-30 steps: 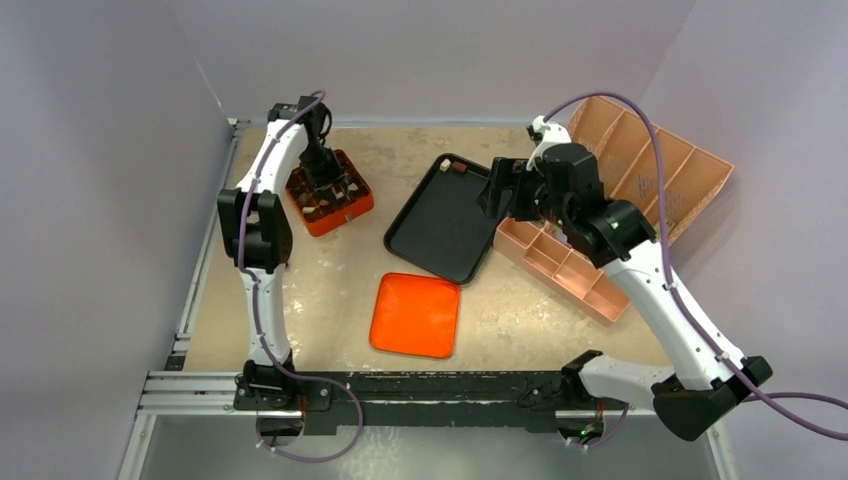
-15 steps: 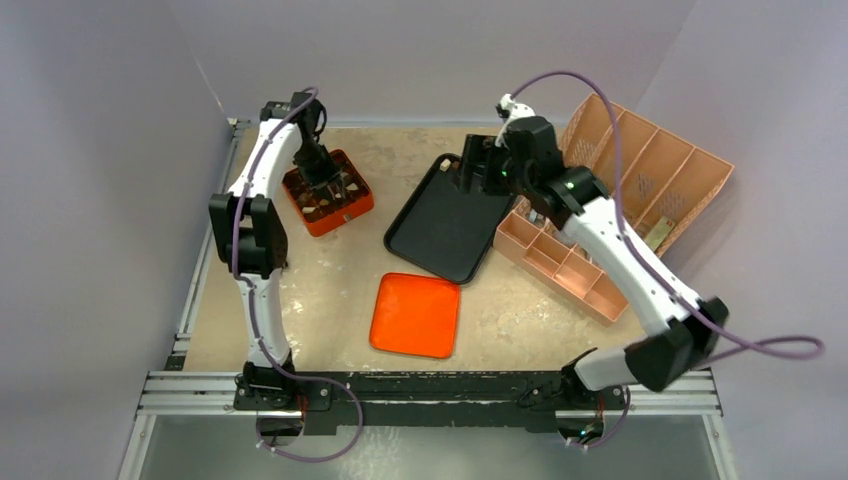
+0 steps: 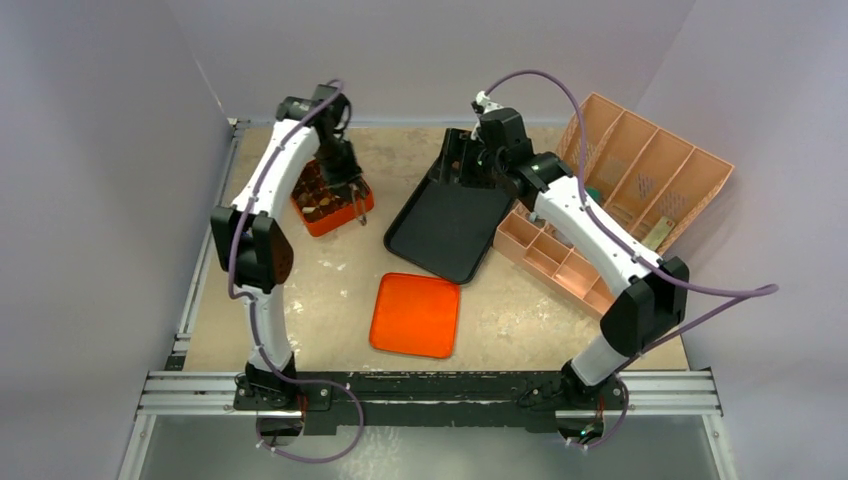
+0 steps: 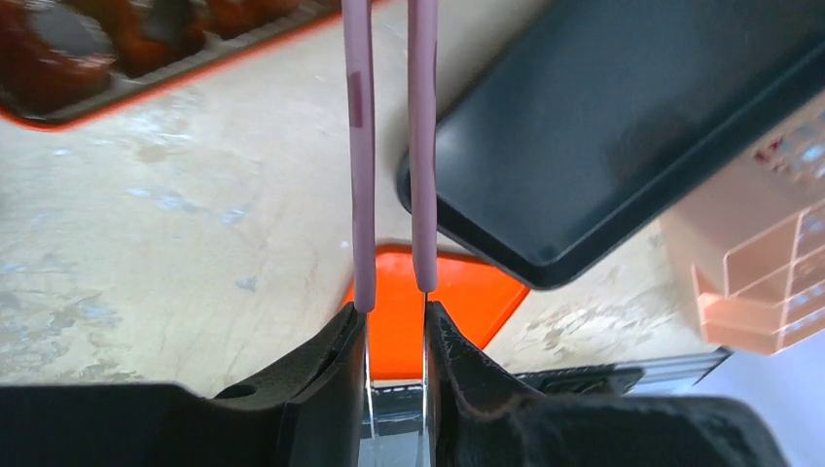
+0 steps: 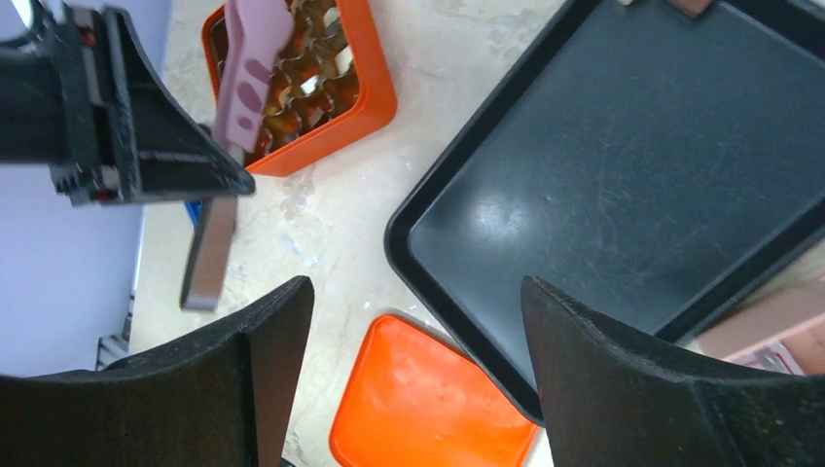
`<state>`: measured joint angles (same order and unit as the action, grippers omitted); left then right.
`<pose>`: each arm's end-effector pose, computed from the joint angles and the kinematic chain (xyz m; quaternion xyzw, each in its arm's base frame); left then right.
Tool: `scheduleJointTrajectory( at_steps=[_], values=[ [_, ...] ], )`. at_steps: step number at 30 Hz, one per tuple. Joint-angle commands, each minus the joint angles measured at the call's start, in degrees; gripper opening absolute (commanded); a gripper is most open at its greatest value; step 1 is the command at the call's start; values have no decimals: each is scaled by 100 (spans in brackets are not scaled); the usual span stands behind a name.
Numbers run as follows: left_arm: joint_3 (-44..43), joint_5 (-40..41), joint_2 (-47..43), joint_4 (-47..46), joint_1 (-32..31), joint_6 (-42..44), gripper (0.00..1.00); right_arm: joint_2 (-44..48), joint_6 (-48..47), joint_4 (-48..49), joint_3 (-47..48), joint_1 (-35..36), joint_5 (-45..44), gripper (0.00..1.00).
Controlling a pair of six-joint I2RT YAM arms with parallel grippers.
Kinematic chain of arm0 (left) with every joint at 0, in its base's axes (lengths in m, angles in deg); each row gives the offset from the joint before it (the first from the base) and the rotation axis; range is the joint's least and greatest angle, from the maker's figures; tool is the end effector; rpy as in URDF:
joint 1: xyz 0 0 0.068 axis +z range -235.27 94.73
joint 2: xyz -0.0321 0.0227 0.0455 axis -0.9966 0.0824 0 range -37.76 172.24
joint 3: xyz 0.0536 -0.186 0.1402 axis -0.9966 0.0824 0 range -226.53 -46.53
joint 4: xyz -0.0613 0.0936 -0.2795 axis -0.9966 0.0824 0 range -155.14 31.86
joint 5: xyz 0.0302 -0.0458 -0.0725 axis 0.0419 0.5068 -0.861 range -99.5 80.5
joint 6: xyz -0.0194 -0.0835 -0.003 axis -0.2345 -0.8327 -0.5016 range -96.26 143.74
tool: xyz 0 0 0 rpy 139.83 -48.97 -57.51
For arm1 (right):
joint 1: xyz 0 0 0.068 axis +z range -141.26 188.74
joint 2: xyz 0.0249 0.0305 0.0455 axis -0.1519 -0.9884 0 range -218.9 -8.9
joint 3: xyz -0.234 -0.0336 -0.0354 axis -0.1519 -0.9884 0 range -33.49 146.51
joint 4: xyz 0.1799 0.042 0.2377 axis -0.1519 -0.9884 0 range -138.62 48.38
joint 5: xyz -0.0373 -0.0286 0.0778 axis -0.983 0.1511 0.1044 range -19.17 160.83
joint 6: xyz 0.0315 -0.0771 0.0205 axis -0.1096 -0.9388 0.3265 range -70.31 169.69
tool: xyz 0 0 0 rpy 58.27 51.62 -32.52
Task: Pack the chocolate
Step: Pick up the fake chocolate from the plate.
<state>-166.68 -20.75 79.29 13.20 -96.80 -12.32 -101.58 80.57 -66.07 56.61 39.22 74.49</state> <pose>0.4331 -0.1033 0.2495 -0.1974 0.9671 -0.1405 0.0778 0.3880 0.2341 0.3213 -0.0137 0.8524 0.2897 0.4351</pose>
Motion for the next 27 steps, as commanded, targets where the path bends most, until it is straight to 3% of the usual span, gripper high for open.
scheduleJointTrajectory(
  at_steps=[1, 10, 27],
  values=[
    [-236, 194, -104, -192, -813, 203, 24, 624, 54, -260, 247, 18, -808, 83],
    [807, 1065, -224, -1763, -1751, 563, 25, 1875, 67, -646, -295, -23, -2065, 87],
    [1057, 2756, 939, -2805, -3074, 1460, 27, 3031, 370, -1104, -508, -32, -2725, 87]
  ],
)
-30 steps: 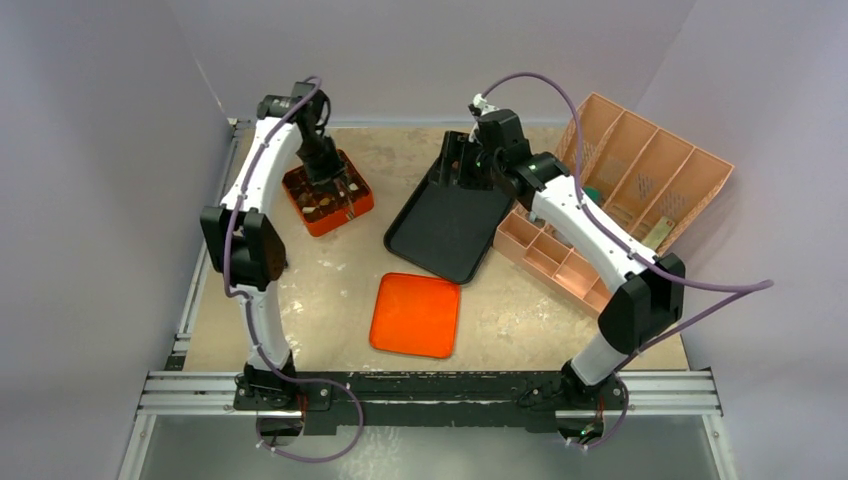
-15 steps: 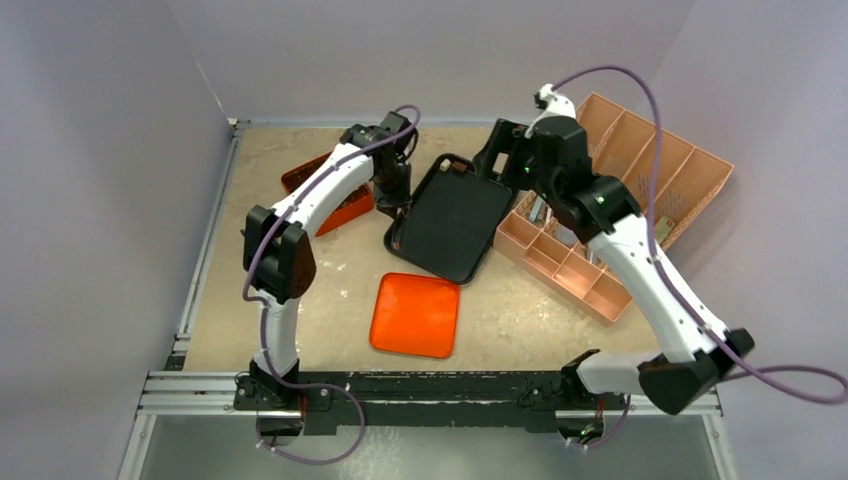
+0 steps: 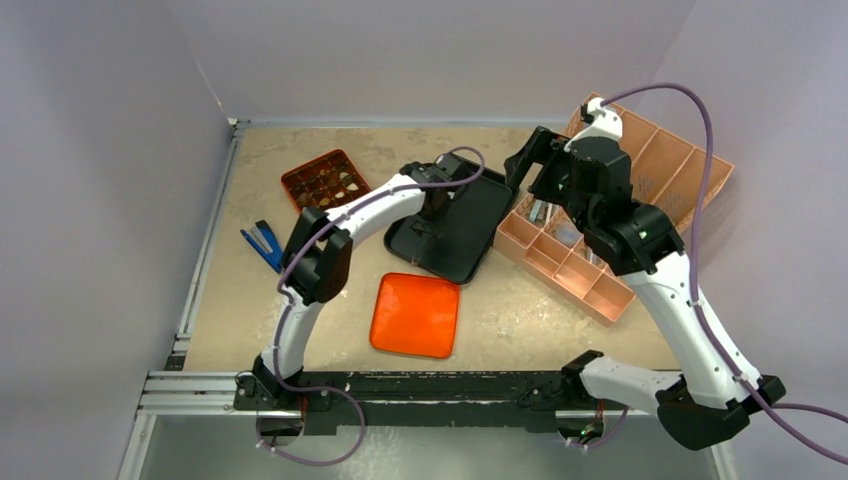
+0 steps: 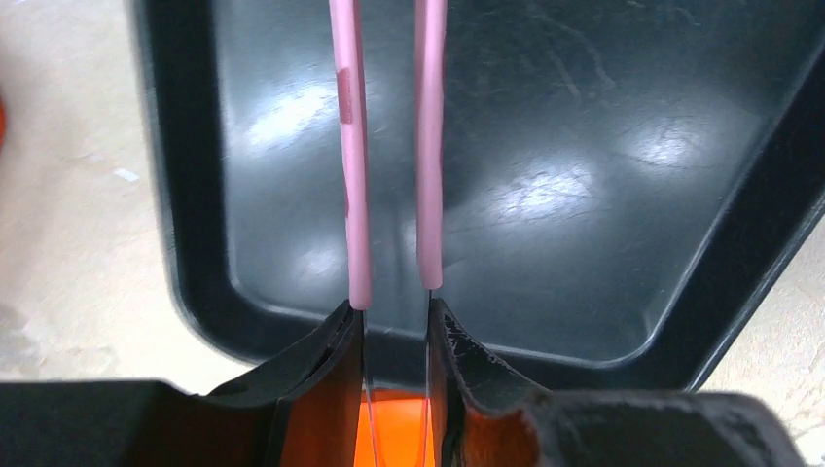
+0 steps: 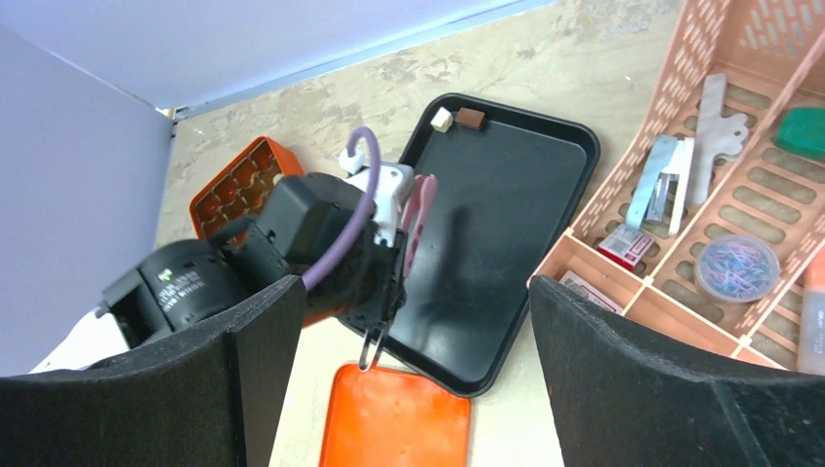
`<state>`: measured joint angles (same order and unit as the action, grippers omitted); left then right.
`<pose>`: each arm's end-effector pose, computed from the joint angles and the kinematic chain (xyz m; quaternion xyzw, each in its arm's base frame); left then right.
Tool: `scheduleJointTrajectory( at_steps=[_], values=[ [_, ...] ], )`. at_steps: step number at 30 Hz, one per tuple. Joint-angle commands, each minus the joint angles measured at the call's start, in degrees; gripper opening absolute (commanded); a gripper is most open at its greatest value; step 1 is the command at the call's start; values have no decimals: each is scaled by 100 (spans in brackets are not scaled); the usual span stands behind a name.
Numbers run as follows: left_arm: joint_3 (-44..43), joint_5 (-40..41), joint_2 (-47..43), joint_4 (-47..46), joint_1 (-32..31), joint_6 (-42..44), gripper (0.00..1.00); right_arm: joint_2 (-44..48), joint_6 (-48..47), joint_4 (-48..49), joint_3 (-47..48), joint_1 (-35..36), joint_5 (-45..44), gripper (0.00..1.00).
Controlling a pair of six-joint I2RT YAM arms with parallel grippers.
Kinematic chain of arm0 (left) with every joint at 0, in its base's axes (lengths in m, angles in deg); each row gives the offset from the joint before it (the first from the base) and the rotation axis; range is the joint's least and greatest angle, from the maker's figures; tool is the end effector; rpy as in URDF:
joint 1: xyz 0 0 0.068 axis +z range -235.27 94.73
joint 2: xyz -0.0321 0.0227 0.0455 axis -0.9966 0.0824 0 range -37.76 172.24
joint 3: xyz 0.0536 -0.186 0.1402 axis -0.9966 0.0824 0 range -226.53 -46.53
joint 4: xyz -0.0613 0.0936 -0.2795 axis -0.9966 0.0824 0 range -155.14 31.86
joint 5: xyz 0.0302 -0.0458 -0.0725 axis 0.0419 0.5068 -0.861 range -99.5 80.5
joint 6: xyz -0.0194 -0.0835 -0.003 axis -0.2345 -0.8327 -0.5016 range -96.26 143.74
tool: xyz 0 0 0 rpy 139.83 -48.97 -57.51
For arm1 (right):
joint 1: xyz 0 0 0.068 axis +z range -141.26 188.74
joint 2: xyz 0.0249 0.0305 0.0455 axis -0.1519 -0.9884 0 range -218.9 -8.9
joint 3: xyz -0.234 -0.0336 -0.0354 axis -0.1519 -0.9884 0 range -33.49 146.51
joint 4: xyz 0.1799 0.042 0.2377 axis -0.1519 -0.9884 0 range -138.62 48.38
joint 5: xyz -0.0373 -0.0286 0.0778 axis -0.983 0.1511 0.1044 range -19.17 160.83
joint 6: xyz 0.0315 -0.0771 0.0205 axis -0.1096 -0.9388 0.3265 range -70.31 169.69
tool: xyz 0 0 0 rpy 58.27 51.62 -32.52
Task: Pack the chocolate
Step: Pick up the fake chocolate from the plate.
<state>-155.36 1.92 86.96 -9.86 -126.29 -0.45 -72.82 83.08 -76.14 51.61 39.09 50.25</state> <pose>0.3799 -0.3106 0.1406 0.1275 0.9734 -0.0050 0.1900 0.2775 0.1318 0.4453 0.1312 0.7686 0.2031 0.5922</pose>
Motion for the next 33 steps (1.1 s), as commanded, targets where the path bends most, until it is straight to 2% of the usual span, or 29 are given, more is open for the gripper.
scheduleJointTrajectory(
  at_steps=[1, 8, 13, 14, 16, 18, 24, 28, 33],
  values=[
    [-90, 447, 238, -508, -130, 305, 27, 164, 121, -134, 16, -20, -330, 86],
    [368, 10, 193, -848, -135, 462, 29, 231, 115, -225, 69, -19, -460, 86],
    [639, 276, 188, -856, -130, 41, 34, 152, 87, -176, 86, -19, -397, 86],
    [735, 309, 159, -930, -132, -8, 36, 121, 62, -183, 120, -18, -374, 86],
    [960, 369, 52, -1122, -128, -111, 49, 101, -14, -201, 163, -19, -399, 86],
    [1138, 410, -63, -1311, -133, -203, 52, 122, -41, -212, 166, -15, -446, 87],
    [1488, 656, -283, -1780, -128, -616, 53, 225, -14, -202, 10, -19, -419, 87],
    [1886, 745, -531, -2421, -128, -736, 53, 293, -1, -247, 11, -9, -462, 87],
    [1895, 730, -624, -2728, -118, -737, 52, 337, -16, -300, 19, -17, -487, 87]
  ],
)
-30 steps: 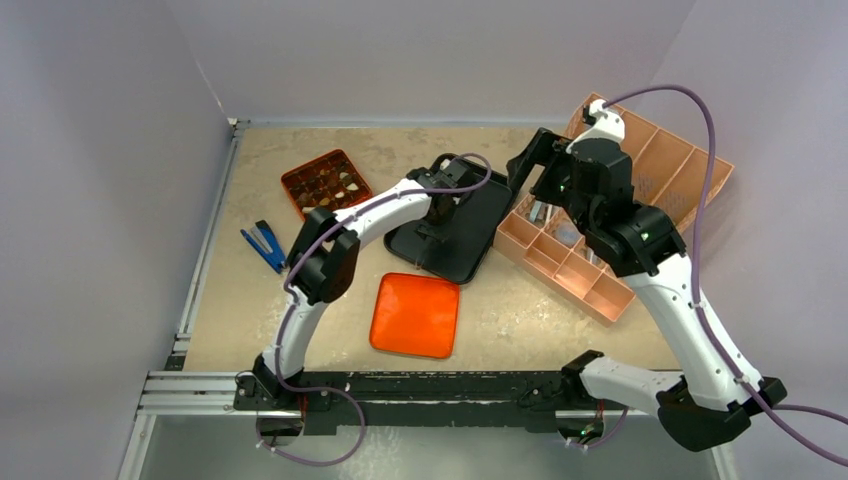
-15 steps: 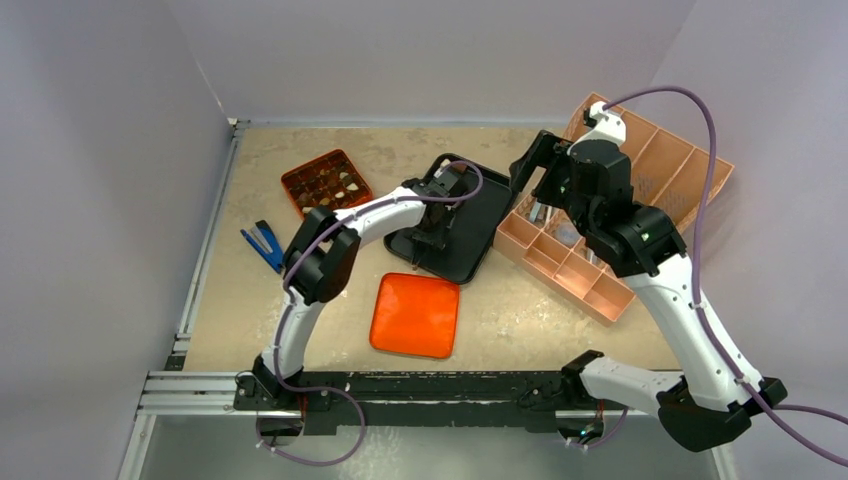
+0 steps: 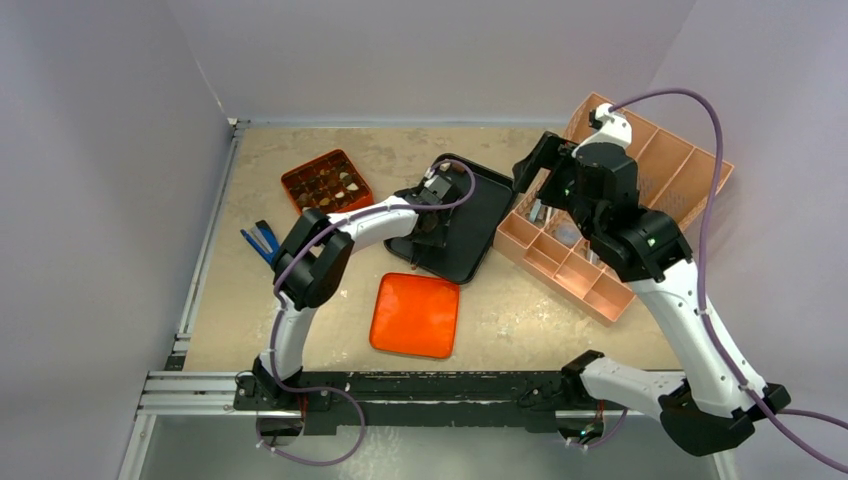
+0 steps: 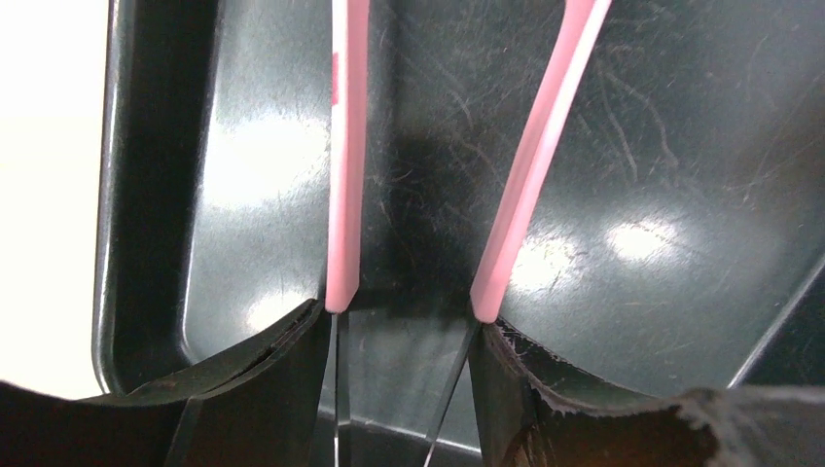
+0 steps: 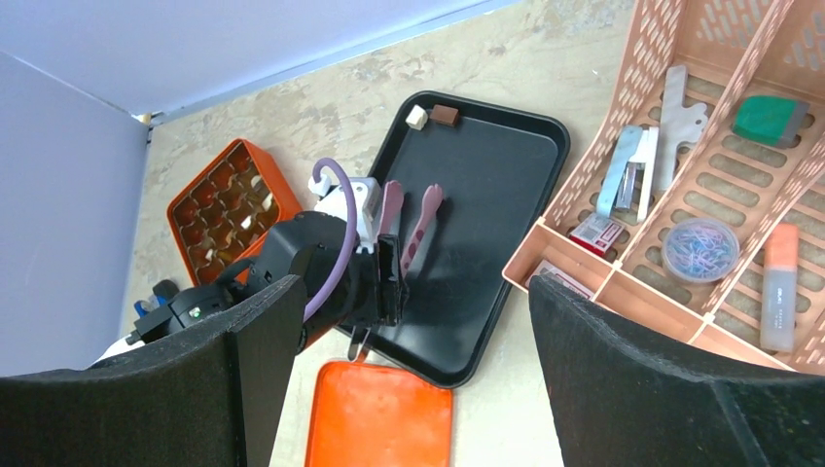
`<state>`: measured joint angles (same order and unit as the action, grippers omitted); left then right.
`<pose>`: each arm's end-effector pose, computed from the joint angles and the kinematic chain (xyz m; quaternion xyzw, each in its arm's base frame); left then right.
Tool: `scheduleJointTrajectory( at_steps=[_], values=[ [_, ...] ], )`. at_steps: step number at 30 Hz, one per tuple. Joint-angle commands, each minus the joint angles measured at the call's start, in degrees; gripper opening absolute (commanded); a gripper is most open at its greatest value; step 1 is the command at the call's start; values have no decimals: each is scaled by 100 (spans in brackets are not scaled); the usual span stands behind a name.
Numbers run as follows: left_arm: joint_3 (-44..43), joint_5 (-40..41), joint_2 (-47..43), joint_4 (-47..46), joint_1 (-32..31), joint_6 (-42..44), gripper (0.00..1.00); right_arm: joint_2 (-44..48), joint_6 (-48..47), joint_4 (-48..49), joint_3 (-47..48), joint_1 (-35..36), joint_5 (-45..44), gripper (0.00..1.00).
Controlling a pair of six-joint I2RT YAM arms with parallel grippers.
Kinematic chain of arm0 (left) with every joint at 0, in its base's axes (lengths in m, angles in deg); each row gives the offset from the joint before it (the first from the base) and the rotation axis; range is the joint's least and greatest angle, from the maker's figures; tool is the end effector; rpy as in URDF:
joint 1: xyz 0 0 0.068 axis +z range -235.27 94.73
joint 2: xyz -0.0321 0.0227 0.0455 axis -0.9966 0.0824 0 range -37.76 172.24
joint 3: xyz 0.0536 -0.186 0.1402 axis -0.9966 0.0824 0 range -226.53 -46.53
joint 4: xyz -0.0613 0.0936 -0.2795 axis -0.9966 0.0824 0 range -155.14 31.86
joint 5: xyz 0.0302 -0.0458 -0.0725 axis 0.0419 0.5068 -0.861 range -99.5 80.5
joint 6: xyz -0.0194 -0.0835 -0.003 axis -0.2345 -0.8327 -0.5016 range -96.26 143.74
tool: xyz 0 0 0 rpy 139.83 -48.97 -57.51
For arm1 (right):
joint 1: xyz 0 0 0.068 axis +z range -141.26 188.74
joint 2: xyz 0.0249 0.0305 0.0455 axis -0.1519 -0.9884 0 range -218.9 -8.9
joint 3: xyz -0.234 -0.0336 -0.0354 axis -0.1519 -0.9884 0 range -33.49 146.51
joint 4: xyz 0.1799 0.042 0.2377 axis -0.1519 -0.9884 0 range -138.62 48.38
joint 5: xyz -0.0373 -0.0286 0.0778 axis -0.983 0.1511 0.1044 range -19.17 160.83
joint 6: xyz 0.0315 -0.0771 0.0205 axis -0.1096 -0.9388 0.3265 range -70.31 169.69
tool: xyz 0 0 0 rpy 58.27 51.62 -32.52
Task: Pack the chocolate
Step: Pick up the fake chocolate from the plate.
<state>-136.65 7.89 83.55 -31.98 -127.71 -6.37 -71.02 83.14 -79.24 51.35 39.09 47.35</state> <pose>0.3685 -0.3063 0.0800 0.0701 0.9619 -0.0110 0.2641 0.2679 0.1221 0.4451 0.1449 0.7726 0.1783 0.5918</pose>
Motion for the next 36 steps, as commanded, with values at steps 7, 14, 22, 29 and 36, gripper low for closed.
scheduleJointTrajectory(
  at_steps=[7, 14, 22, 29, 36],
  values=[
    [71, -340, -227, -704, 34, -250, 45, 93, -52, -11, 121, -17, -60, 87],
    [-251, -361, -515, -141, 67, -255, 36, 78, -62, -43, 169, -16, -24, 87],
    [-1101, -561, -1203, 1062, 380, 5, 35, -4, 116, -181, 200, -17, 259, 85],
    [-1686, -822, -1611, 1900, 382, 231, 33, -317, 551, 194, 52, -19, 1140, 64],
    [-1730, -1261, -2040, 2041, 258, 409, 32, -1181, 763, 950, 269, -12, 2291, 24]
  ],
)
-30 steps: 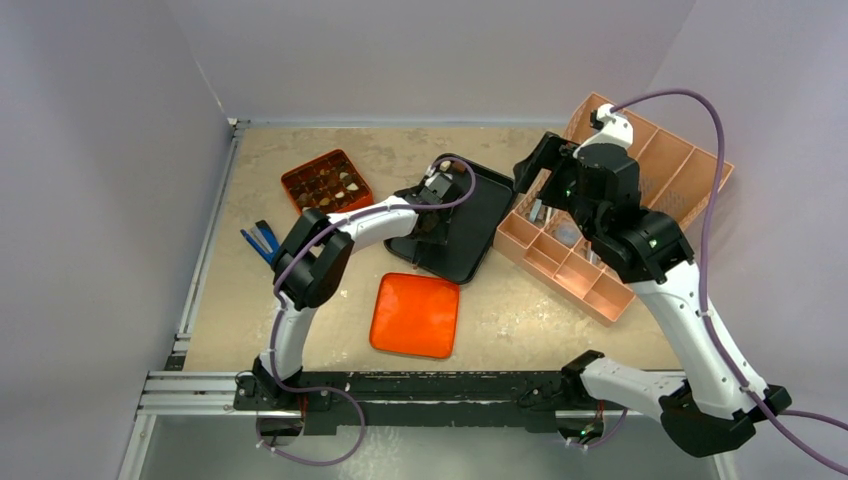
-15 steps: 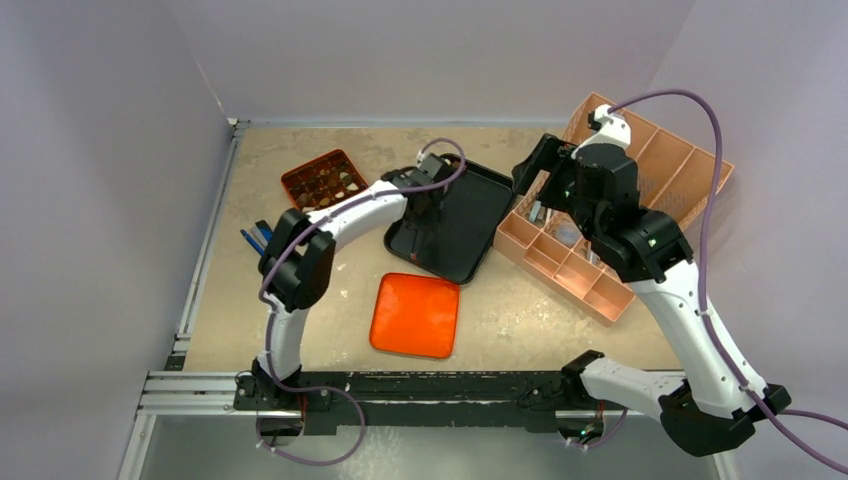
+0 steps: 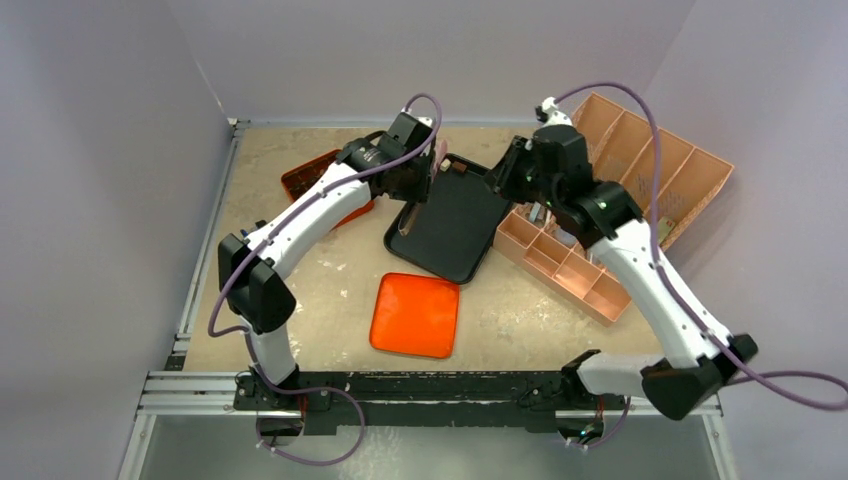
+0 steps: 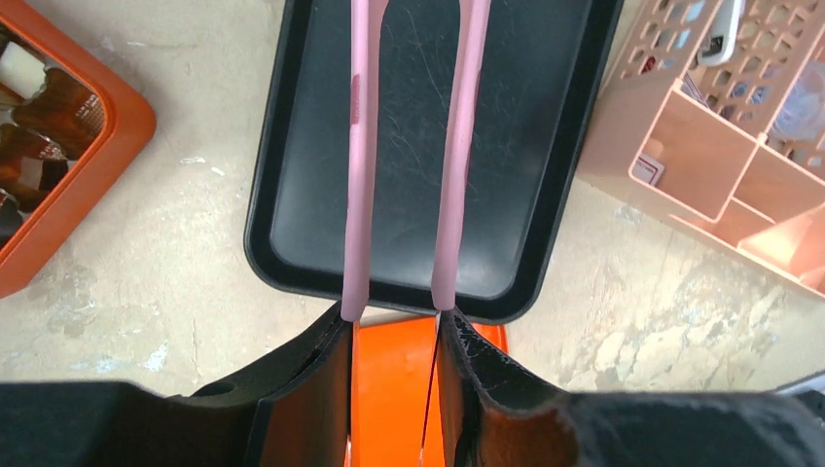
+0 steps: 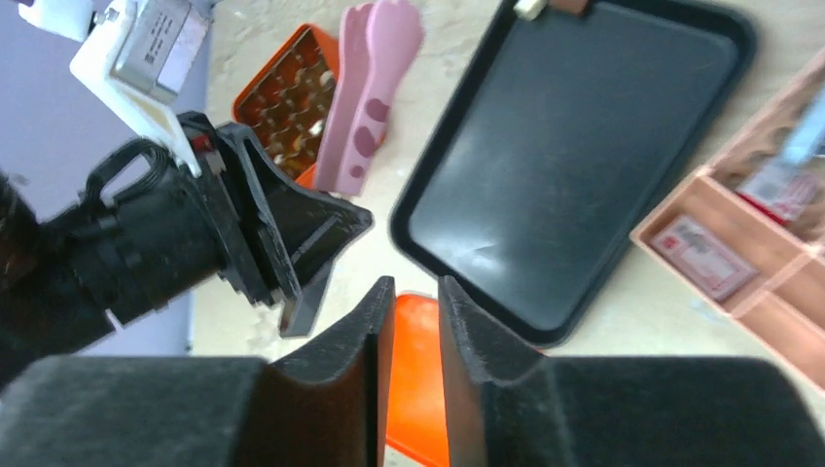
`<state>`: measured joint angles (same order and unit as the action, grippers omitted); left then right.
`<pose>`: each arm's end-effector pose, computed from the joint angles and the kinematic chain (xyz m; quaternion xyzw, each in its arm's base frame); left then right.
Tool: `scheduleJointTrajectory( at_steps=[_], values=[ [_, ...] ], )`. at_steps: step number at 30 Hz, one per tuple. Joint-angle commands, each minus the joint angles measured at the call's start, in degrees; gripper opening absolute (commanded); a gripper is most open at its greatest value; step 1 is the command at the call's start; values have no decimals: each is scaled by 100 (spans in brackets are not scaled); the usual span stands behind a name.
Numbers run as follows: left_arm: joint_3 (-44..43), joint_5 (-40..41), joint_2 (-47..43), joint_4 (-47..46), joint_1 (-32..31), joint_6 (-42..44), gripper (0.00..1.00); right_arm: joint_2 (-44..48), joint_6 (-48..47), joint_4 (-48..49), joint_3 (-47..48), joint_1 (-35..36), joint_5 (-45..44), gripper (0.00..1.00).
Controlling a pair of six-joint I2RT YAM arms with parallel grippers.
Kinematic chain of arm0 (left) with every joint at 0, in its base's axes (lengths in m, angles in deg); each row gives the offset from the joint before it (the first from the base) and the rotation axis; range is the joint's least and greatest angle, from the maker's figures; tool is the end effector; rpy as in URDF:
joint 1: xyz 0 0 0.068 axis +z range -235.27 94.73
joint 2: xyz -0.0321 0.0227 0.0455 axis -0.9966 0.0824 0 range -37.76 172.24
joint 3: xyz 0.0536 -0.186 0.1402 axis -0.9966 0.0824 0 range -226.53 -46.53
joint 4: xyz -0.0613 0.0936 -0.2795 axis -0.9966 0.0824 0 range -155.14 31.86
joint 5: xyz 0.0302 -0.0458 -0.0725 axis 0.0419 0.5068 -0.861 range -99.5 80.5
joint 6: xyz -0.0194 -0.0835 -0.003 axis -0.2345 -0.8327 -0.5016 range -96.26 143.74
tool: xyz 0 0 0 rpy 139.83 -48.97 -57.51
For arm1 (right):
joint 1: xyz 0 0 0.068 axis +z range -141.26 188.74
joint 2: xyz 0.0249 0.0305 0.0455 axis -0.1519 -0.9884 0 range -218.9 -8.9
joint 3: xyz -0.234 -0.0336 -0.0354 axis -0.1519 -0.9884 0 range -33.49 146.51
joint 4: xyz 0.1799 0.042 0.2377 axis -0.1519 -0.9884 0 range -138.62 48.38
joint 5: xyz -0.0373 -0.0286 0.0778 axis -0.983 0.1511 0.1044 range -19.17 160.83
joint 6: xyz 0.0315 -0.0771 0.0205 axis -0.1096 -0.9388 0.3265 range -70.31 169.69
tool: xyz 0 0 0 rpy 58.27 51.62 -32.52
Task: Pack the chocolate
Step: Pick up the fake chocolate from the plate.
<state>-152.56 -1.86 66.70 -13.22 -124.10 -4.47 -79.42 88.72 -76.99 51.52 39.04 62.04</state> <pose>0.3626 -0.2789 0.2882 0.0644 0.9367 -0.1346 0.3167 0.3039 0.1644 0.4062 0.1058 0.8154 0.2697 0.5011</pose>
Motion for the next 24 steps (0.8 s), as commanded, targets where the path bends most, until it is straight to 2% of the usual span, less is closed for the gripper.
scheduleJointTrajectory(
  at_steps=[1, 3, 9, 14, 17, 24],
  values=[
    [-112, -309, -397, 161, -133, 245, 32, -450, 255, 831, 280, -15, 865, 20],
    [-37, -347, -476, 140, -203, 295, 32, -649, 361, 1167, 320, -18, 1039, 12],
    [111, -442, -725, 9, -301, 446, 32, -1299, 619, 1771, 554, -87, 1242, 0],
    [-296, -428, -540, 293, -317, 689, 32, -1720, 589, 1967, 686, -112, 1609, 0],
    [-574, -368, -419, 387, -312, 681, 32, -1942, 485, 1685, 740, -109, 1730, 2],
    [-1207, -430, -199, 473, -302, 305, 29, -1914, 274, 1382, 310, -130, 1515, 5]
  ],
)
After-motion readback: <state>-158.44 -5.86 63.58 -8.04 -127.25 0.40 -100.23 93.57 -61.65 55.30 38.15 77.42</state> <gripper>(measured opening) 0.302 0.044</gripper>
